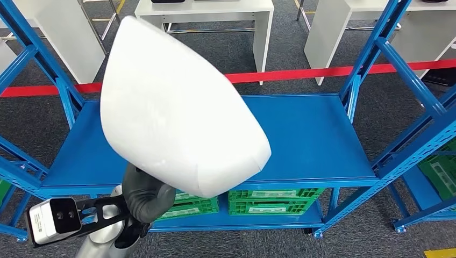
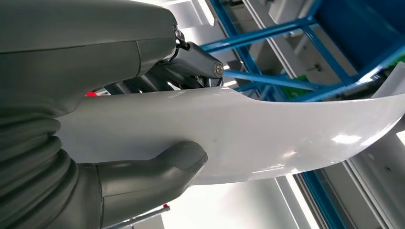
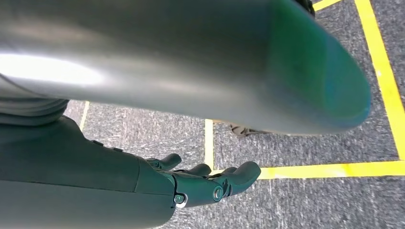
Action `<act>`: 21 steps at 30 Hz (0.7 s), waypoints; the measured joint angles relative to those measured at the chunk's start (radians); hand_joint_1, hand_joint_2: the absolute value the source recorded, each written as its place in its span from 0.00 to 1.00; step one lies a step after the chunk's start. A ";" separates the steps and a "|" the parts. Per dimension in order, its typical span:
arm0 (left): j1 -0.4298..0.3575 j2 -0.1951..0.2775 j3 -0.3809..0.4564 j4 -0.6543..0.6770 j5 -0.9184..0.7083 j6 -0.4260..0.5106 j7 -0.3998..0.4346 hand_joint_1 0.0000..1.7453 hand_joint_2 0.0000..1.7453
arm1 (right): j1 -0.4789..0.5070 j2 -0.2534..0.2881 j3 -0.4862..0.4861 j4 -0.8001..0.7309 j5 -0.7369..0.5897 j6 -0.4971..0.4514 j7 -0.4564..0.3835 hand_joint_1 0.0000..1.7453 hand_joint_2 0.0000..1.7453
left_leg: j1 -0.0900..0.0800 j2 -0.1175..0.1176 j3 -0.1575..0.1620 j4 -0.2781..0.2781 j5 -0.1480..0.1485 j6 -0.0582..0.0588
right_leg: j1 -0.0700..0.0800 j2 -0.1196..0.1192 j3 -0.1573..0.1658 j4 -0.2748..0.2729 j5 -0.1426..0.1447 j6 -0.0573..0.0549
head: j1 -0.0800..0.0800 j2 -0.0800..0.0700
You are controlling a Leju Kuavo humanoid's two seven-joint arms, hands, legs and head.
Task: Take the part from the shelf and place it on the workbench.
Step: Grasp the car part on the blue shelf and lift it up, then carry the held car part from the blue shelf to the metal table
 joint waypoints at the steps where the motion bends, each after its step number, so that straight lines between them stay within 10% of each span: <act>1: 0.002 0.000 -0.008 -0.004 -0.002 0.001 -0.007 1.00 1.00 | 0.000 0.002 0.000 0.000 0.002 0.000 0.004 0.00 0.00 | -0.001 0.000 0.000 0.001 -0.001 0.001 | -0.001 0.000 0.000 0.000 0.000 0.001 | 0.000 0.000; 10: -0.008 0.003 -0.053 -0.009 0.002 0.033 -0.015 1.00 1.00 | -0.004 0.005 0.000 0.000 0.016 0.000 0.014 0.00 0.00 | -0.004 0.002 0.007 -0.010 -0.001 0.022 | -0.010 -0.001 0.003 0.004 -0.011 0.018 | 0.000 0.000; 15: -0.019 0.005 -0.072 -0.010 -0.009 0.042 -0.014 1.00 1.00 | -0.005 -0.001 0.000 0.000 0.016 -0.007 -0.003 0.00 0.00 | 0.003 0.007 0.009 -0.020 0.007 0.032 | -0.010 -0.002 -0.124 0.256 -0.131 0.024 | 0.009 0.000; 17: -0.019 0.007 -0.075 -0.007 -0.023 0.049 -0.019 1.00 1.00 | -0.005 -0.004 0.000 0.000 0.022 -0.008 -0.006 0.00 0.00 | 0.005 0.007 0.006 -0.013 0.005 0.029 | -0.012 -0.002 -0.133 0.256 -0.098 0.028 | 0.010 0.000; 21: -0.012 0.016 -0.076 0.003 -0.062 0.051 -0.034 1.00 1.00 | -0.009 -0.015 0.001 0.000 0.036 -0.004 -0.018 0.00 0.00 | 0.009 0.004 -0.005 0.011 -0.001 0.006 | -0.015 0.002 -0.042 0.052 0.012 0.024 | 0.012 0.000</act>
